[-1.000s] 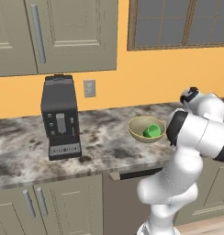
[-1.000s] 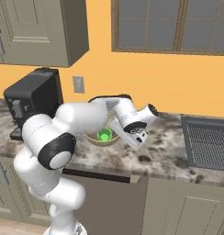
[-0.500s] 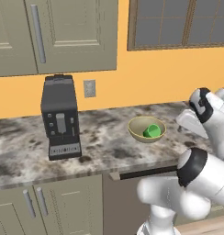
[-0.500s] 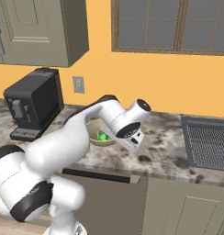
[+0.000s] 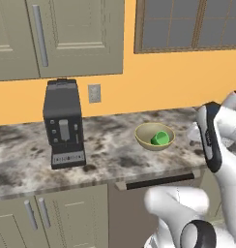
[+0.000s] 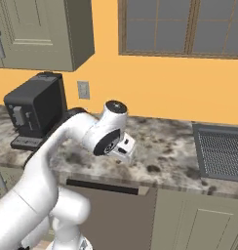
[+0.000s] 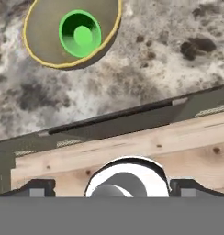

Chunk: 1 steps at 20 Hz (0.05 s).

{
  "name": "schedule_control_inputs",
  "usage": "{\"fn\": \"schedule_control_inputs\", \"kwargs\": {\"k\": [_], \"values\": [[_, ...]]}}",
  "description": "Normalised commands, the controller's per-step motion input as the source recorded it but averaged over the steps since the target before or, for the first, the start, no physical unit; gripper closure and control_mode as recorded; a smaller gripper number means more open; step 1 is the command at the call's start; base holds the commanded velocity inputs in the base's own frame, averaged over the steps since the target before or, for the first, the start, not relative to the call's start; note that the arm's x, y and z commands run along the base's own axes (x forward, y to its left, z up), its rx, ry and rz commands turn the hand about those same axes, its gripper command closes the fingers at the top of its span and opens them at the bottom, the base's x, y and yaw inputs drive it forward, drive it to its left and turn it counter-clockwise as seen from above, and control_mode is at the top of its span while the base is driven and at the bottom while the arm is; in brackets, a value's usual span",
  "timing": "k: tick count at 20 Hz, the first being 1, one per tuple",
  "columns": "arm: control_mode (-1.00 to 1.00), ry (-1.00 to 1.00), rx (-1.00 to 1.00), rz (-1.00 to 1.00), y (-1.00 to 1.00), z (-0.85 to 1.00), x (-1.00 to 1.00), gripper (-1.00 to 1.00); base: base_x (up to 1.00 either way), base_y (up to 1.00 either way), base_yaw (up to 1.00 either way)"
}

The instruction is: Place the cup inside the bowl on the dining table and move the bowl to any counter.

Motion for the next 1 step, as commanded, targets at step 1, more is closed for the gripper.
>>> {"fn": "schedule_control_inputs", "kwargs": {"k": [1], "values": [[-1.00,-0.04,-0.31,0.00,0.55,0.51,-0.54,-1.00,0.00,0.00,0.00]]}}
